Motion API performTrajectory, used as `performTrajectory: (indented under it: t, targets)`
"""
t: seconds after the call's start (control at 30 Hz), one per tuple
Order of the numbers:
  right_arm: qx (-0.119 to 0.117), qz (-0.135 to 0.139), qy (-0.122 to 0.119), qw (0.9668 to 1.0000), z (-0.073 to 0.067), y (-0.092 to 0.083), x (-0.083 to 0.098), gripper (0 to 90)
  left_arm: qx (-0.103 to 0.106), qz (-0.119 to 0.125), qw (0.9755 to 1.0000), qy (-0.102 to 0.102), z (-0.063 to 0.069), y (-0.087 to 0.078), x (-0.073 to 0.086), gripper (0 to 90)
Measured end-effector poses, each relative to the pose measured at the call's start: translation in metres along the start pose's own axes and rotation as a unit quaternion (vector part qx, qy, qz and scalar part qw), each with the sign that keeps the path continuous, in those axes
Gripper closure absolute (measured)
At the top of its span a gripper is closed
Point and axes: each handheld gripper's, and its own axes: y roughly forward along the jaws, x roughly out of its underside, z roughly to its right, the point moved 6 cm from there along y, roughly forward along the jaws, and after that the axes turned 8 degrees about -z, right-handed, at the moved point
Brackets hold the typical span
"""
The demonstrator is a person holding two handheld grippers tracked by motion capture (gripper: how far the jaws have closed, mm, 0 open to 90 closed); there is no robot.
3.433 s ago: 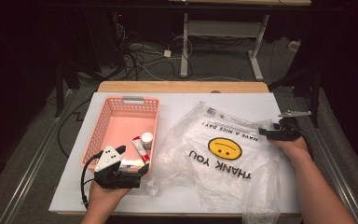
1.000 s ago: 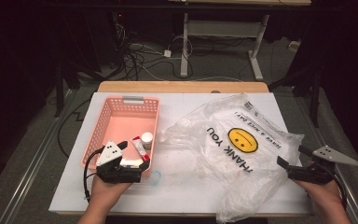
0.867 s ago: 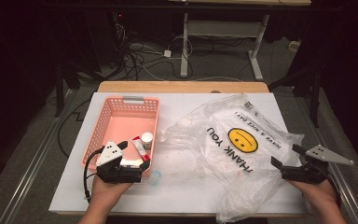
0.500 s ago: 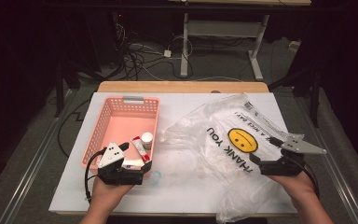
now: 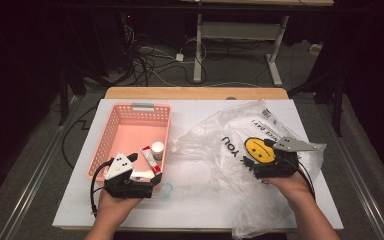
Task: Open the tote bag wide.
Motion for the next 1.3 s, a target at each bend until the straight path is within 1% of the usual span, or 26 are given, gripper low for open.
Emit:
performTrajectory:
  t: [0.03,0.07,0.1,0.13,0.17,0.23,0.27,0.3,0.33,0.4,0.43,0.5,0.53,0.57,0.6,0.63,0.7,0.73,0.83,0.9,0.93,1.0,1.1,1.17,1.27,1.3]
  targets:
    - [0.0,0.0,0.0,1.0,0.0,0.0,0.0,0.1,0.001,0.0,1.0,-0.002,0.0,0.0,0.0,0.0]
    - [-0.011,-0.008,-0.009,0.9999,-0.009,0.002,0.001,0.9,0.001,0.002,1.0,-0.005,0.0,0.001,0.0,0.0]
    - [-0.019,-0.007,-0.009,0.9998,-0.014,0.003,0.001,2.2,0.001,0.002,1.0,-0.004,0.0,0.001,0.0,0.0]
    - [-0.019,-0.007,-0.009,0.9998,-0.014,0.003,0.001,2.2,0.001,0.001,1.0,-0.003,0.001,0.001,0.0,0.0]
    - [-0.036,-0.017,-0.018,0.9991,-0.025,0.007,0.004,4.2,0.001,0.001,1.0,-0.003,0.002,0.001,0.0,0.0]
    - [-0.047,-0.027,-0.025,0.9982,-0.033,0.011,0.006,7.9,0.002,0.001,1.0,-0.001,0.003,0.001,-0.001,0.0]
    - [-0.047,-0.027,-0.025,0.9982,-0.033,0.011,0.006,7.9,0.003,0.0,1.0,0.001,0.003,0.001,-0.001,0.0]
    - [-0.06,-0.043,-0.03,0.9968,-0.041,0.017,0.009,13.5,0.003,0.001,1.0,0.002,0.004,0.001,-0.001,0.0]
    - [-0.064,-0.048,-0.034,0.9962,-0.044,0.019,0.01,15.6,0.003,0.0,1.0,0.004,0.004,0.001,-0.001,0.0]
    - [-0.067,-0.054,-0.037,0.9956,-0.048,0.022,0.011,16.5,0.003,-0.001,1.0,0.004,0.004,0.001,0.0,0.0]
    - [-0.074,-0.066,-0.045,0.994,-0.054,0.027,0.012,18.3,0.004,0.0,1.0,0.004,0.004,0.001,0.0,0.0]
    - [-0.075,-0.077,-0.055,0.9927,-0.059,0.032,0.014,20.1,0.004,0.0,1.0,0.004,0.004,0.001,0.0,0.0]
    - [-0.075,-0.077,-0.055,0.9927,-0.059,0.032,0.014,20.1,0.005,0.0,1.0,0.004,0.004,0.001,0.0,0.0]
    - [-0.077,-0.09,-0.064,0.9909,-0.064,0.037,0.017,22.5,0.004,0.0,1.0,0.005,0.004,0.0,0.0,0.0]
    - [-0.077,-0.09,-0.064,0.9909,-0.064,0.037,0.017,22.5,0.004,0.0,1.0,0.005,0.005,0.0,0.001,0.0]
    - [-0.077,-0.105,-0.074,0.9887,-0.069,0.043,0.022,25.5,0.004,0.001,1.0,0.006,0.005,-0.001,0.001,0.0]
    - [-0.079,-0.123,-0.09,0.9852,-0.073,0.048,0.027,28.5,0.003,0.003,1.0,0.005,0.004,-0.002,0.001,0.0]
    - [-0.079,-0.123,-0.09,0.9852,-0.073,0.048,0.027,28.5,0.003,0.003,1.0,0.005,0.004,-0.002,0.001,0.0]
    - [-0.074,-0.147,-0.109,0.9804,-0.077,0.055,0.036,30.0,0.002,0.002,1.0,0.005,0.004,-0.003,0.001,0.0]
    - [-0.068,-0.149,-0.106,0.9808,-0.076,0.058,0.038,29.8,0.002,0.002,1.0,0.005,0.004,-0.003,0.002,0.0]
    - [-0.067,-0.154,-0.108,0.9799,-0.076,0.058,0.039,29.4,0.002,0.002,1.0,0.005,0.005,-0.003,0.002,0.0]
    - [-0.066,-0.154,-0.105,0.9802,-0.076,0.059,0.04,28.9,0.003,0.001,1.0,0.006,0.006,-0.002,0.002,0.0]
    - [-0.064,-0.163,-0.108,0.9786,-0.075,0.064,0.042,26.8,0.003,0.0,1.0,0.007,0.007,-0.002,0.002,0.0]
    - [-0.061,-0.167,-0.105,0.9785,-0.075,0.066,0.043,26.8,0.003,-0.001,1.0,0.007,0.006,-0.001,0.002,0.0]
    - [-0.06,-0.167,-0.101,0.9789,-0.073,0.067,0.043,28.0,0.004,-0.001,1.0,0.007,0.007,-0.001,0.002,0.0]
    - [-0.058,-0.167,-0.096,0.9796,-0.072,0.067,0.043,31.8,0.004,-0.001,1.0,0.007,0.007,-0.001,0.002,0.0]
